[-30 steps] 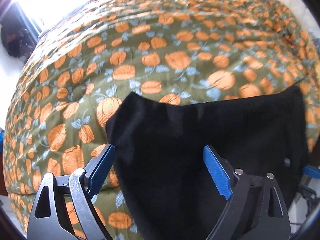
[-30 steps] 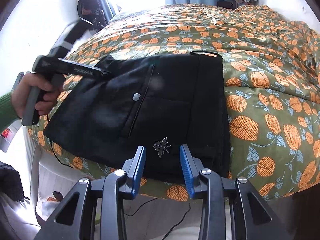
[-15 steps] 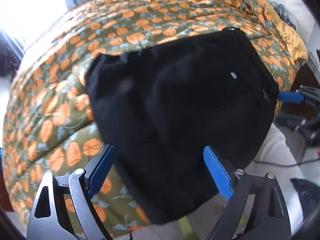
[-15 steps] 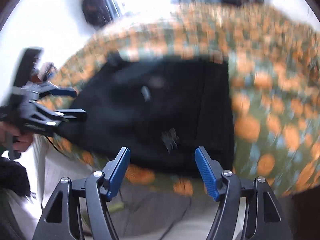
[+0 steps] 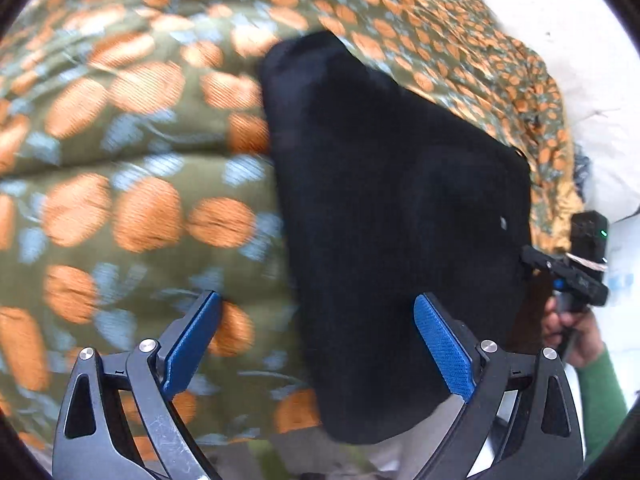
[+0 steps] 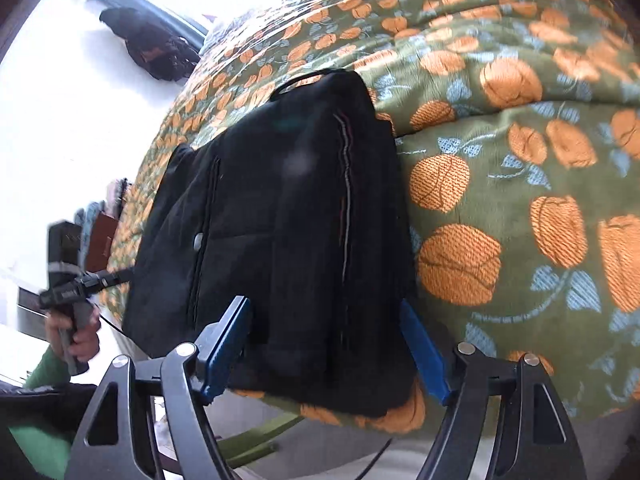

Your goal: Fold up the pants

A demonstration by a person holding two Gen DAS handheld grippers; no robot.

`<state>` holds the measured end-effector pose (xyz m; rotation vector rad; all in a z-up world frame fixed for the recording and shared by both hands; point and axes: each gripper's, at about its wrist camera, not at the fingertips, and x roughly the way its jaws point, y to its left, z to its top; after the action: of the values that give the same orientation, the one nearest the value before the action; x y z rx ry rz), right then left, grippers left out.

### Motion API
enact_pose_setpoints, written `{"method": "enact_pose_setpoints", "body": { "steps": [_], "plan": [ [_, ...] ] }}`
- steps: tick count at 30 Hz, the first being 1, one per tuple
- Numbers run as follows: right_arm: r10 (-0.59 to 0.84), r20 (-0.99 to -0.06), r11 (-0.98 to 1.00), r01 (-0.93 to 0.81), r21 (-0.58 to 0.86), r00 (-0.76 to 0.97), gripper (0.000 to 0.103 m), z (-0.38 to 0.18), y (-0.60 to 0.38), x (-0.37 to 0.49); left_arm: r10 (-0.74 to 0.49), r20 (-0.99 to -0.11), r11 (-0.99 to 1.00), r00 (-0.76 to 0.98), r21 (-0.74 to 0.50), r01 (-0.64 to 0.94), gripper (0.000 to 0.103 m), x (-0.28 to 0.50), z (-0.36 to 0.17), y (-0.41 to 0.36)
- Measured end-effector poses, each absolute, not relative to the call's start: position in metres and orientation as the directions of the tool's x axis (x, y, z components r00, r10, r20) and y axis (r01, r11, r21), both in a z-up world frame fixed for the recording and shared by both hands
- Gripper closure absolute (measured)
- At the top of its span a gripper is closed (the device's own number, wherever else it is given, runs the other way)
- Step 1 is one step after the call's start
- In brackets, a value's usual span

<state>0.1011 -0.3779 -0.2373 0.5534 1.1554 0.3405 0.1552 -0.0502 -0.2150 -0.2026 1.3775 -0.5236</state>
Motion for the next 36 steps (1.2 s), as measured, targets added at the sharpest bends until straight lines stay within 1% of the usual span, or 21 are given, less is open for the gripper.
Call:
{"method": "enact_pose_setpoints", "body": {
  "steps": [1, 2, 4, 6, 8, 10, 11, 12, 13, 15, 18, 20, 22, 26, 29, 32, 34, 35, 36],
  "plan": [
    [0.532, -0.767, 0.811, 0.045, 0.584, 0.36, 0.017, -0.24, -0.38, 0.103, -0.473, -0.877, 0.861, 0.081, -0.44, 0.256, 0.006, 0.152, -0.217, -0.06],
    [0.524, -0.781, 0.814, 0.068, 0.577, 0.34, 0.018, -0.242, -0.383, 0.106, -0.468, -0.88, 0.856, 0.075, -0.431, 0.285, 0.007, 0.149, -0.215, -0.069],
    [0.523, -0.77, 0.804, 0.088, 0.588, 0.365, 0.018, -0.236, -0.389, 0.102, -0.448, -0.89, 0.849, 0.081, -0.396, 0.35, 0.01, 0.141, -0.209, -0.085],
    [0.538, -0.756, 0.791, 0.086, 0.606, 0.373, 0.018, -0.235, -0.391, 0.098, -0.408, -0.908, 0.863, 0.1, -0.347, 0.367, 0.01, 0.139, -0.207, -0.093],
    [0.57, -0.758, 0.781, 0.078, 0.62, 0.316, 0.018, -0.247, -0.388, 0.099, -0.403, -0.909, 0.868, 0.106, -0.343, 0.359, 0.011, 0.14, -0.209, -0.092],
    [0.598, -0.739, 0.765, 0.056, 0.642, 0.31, 0.031, -0.248, -0.381, 0.1, -0.397, -0.909, 0.88, 0.13, -0.336, 0.337, 0.026, 0.14, -0.206, -0.088],
    [0.59, -0.745, 0.774, 0.042, 0.631, 0.312, 0.033, -0.243, -0.378, 0.1, -0.392, -0.908, 0.885, 0.15, -0.327, 0.331, 0.041, 0.139, -0.201, -0.086],
    [0.584, -0.75, 0.785, 0.02, 0.62, 0.311, 0.039, -0.239, -0.375, 0.101, -0.378, -0.91, 0.892, 0.168, -0.31, 0.33, 0.058, 0.139, -0.198, -0.084],
    [0.576, -0.756, 0.796, -0.004, 0.605, 0.312, 0.047, -0.234, -0.37, 0.101, -0.368, -0.911, 0.896, 0.185, -0.294, 0.333, 0.065, 0.138, -0.193, -0.083],
    [0.567, -0.757, 0.81, -0.052, 0.584, 0.325, 0.058, -0.219, -0.361, 0.099, -0.36, -0.904, 0.899, 0.231, -0.27, 0.344, 0.082, 0.133, -0.178, -0.081],
    [0.58, -0.73, 0.808, -0.14, 0.573, 0.361, 0.063, -0.185, -0.345, 0.094, -0.401, -0.876, 0.885, 0.269, -0.294, 0.359, 0.083, 0.13, -0.151, -0.078],
    [0.625, -0.677, 0.773, -0.191, 0.605, 0.387, 0.064, -0.161, -0.331, 0.093, -0.41, -0.857, 0.881, 0.311, -0.285, 0.377, 0.083, 0.126, -0.126, -0.074],
    [0.649, -0.644, 0.756, -0.247, 0.606, 0.406, 0.065, -0.14, -0.317, 0.099, -0.422, -0.832, 0.881, 0.361, -0.283, 0.379, 0.083, 0.13, -0.1, -0.067],
    [0.694, -0.572, 0.718, -0.362, 0.594, 0.438, 0.065, -0.099, -0.28, 0.132, -0.407, -0.78, 0.899, 0.474, -0.251, 0.359, 0.083, 0.159, -0.061, -0.047],
    [0.687, -0.548, 0.725, -0.396, 0.563, 0.477, 0.065, -0.082, -0.264, 0.175, -0.388, -0.733, 0.914, 0.559, -0.227, 0.336, 0.083, 0.196, -0.044, -0.031],
    [0.663, -0.547, 0.745, -0.387, 0.543, 0.511, 0.065, -0.082, -0.258, 0.216, -0.35, -0.718, 0.929, 0.601, -0.186, 0.319, 0.082, 0.225, -0.052, -0.026],
    [0.634, -0.578, 0.77, -0.352, 0.531, 0.514, 0.064, -0.099, -0.256, 0.241, -0.288, -0.761, 0.948, 0.582, -0.141, 0.285, 0.078, 0.247, -0.085, -0.03],
    [0.601, -0.613, 0.797, -0.326, 0.508, 0.513, 0.064, -0.111, -0.256, 0.251, -0.25, -0.794, 0.958, 0.554, -0.119, 0.262, 0.072, 0.257, -0.106, -0.034],
    [0.564, -0.654, 0.824, -0.287, 0.488, 0.504, 0.063, -0.127, -0.256, 0.259, -0.198, -0.841, 0.967, 0.503, -0.084, 0.241, 0.07, 0.267, -0.135, -0.039]
  ]
}}
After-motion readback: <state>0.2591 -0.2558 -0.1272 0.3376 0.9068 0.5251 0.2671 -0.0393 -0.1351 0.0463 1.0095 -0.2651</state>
